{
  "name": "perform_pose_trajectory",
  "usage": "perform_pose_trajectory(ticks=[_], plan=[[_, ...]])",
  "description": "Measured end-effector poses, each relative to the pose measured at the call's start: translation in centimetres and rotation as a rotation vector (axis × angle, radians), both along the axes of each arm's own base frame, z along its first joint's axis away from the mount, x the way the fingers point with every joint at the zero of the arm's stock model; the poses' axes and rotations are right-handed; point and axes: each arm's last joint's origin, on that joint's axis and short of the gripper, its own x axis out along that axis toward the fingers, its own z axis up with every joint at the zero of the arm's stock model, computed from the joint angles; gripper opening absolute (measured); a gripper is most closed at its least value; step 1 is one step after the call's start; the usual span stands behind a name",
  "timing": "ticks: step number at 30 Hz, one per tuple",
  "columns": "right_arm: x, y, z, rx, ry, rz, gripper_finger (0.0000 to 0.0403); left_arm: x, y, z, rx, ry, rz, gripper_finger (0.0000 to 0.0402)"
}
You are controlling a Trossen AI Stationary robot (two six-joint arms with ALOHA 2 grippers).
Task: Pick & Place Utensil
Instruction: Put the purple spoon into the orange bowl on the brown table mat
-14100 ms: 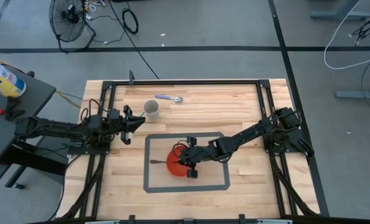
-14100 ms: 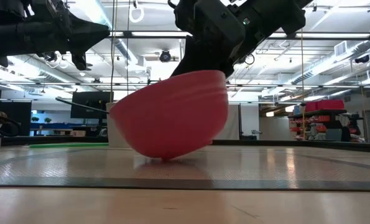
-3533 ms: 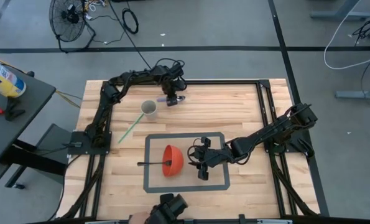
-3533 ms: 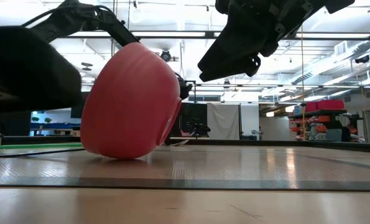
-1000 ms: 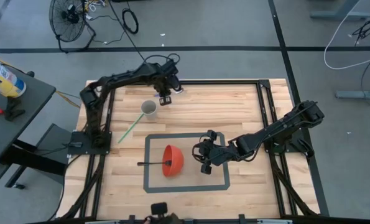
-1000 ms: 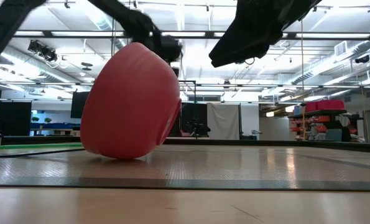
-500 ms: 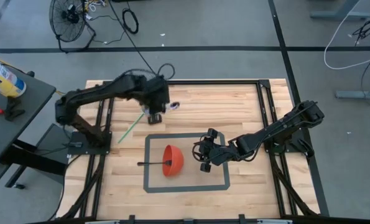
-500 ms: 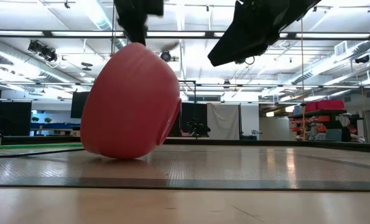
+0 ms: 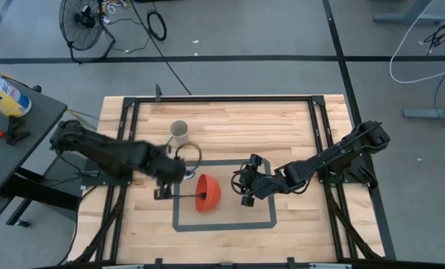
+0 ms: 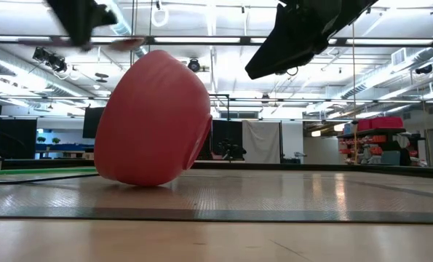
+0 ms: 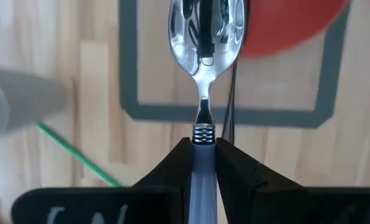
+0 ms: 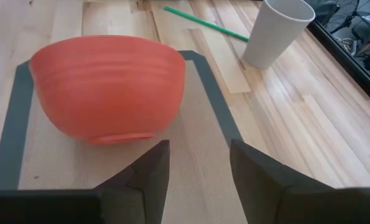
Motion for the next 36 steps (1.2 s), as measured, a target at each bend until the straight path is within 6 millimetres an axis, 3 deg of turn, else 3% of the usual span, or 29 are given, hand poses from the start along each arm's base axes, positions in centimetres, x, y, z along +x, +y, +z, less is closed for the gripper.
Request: perform_pose_trajectory(ticks=[3,11,21,31,36], plan=[[0.0,0.0,0.0,-0.003,-0.001,0.002,0.0171,-0.9,-1.1,-2.6,0.026,0.037,-0.001,0.0064],[0.1,0.0,0.1,0.002,-0.017,0.004,0.0171,0.2,-2.2,-7.3,-0.016,-0.119,-0.091,0.0064],[0.1,0.1,0.1,0.029,-0.024,-0.001,0.0171,2.8,-1.4,-8.8,-0.073,-0.324,-0.145,0.0064],[0.2,0.2,0.2,0.066,-0.028,0.019,0.0171,5.6,0.4,-11.4,-0.101,-0.298,-0.16,0.0064],[0.1,0.2,0.1,0.08,-0.015,0.024,0.0171,7.3,0.4,-11.3,-0.09,-0.302,-0.176,0.0064]])
